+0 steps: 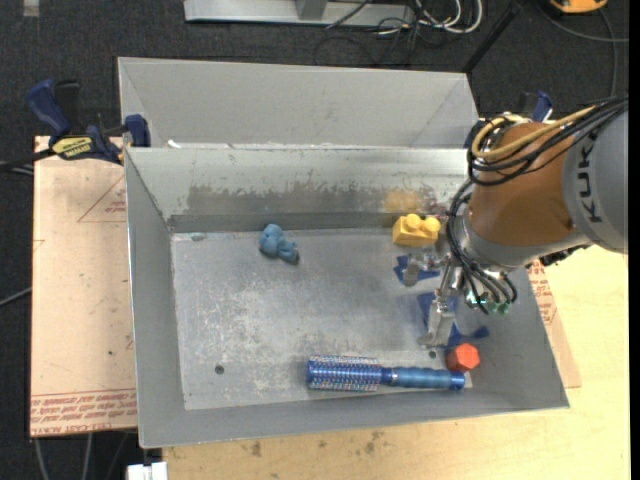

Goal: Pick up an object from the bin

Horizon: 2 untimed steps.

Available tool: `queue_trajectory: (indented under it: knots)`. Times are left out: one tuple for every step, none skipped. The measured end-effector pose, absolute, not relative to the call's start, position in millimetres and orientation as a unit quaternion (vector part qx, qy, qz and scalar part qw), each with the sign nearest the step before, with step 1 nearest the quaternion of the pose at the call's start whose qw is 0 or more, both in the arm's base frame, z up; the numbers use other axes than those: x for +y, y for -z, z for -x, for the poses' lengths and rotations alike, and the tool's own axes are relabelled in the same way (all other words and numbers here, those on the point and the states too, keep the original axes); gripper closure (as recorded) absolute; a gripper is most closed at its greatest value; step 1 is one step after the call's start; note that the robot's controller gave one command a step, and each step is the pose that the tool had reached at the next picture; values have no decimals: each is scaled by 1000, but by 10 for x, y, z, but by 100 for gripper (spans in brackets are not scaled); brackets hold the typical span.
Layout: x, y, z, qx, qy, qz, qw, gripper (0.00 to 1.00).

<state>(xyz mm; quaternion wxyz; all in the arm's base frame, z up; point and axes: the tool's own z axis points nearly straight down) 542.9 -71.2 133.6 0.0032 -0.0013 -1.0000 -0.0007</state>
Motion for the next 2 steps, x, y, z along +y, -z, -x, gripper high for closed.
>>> queue_trajectory:
  knots:
    - [66,-729,-4893,-991,0,-131,-7,0]
    - [361,-1013,-4795,-987,1,-159,-3,0]
